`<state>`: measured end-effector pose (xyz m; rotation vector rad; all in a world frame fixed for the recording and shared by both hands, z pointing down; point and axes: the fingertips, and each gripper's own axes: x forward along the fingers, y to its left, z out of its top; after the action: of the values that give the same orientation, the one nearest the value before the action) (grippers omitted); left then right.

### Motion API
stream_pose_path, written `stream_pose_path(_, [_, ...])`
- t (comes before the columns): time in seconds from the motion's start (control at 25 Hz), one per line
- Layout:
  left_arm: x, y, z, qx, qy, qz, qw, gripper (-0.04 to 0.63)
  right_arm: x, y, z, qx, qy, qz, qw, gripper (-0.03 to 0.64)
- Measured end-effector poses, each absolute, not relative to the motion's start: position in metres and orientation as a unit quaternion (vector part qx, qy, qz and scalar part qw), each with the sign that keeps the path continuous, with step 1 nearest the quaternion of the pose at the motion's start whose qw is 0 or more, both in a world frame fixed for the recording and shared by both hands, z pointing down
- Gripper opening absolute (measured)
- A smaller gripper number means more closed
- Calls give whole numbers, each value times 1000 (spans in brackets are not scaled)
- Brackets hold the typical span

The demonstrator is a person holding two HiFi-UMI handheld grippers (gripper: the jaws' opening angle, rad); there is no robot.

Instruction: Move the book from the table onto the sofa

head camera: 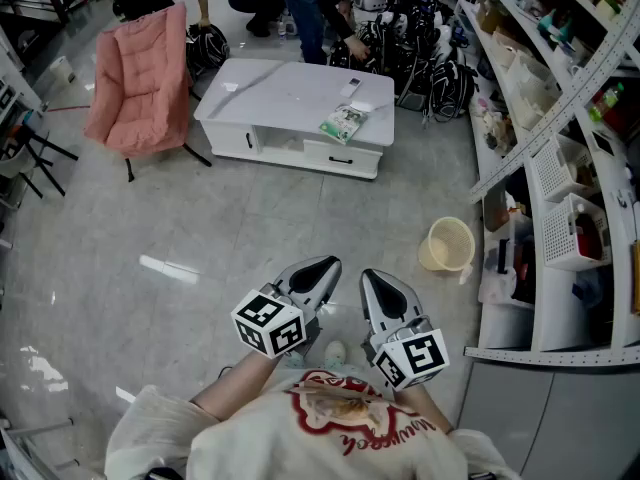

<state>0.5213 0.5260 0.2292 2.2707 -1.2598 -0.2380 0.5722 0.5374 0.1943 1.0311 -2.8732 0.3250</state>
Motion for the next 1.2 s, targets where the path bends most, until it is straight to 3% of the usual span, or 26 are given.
stream_pose_path(0.48, [507,525,227,841,-463,-88,265,27,558,537,191,338,-935,104,33,0])
stream_pose_path(1.2, [421,525,224,848,-457,-92,253,26,477,540,193,353,-930,101,21,0])
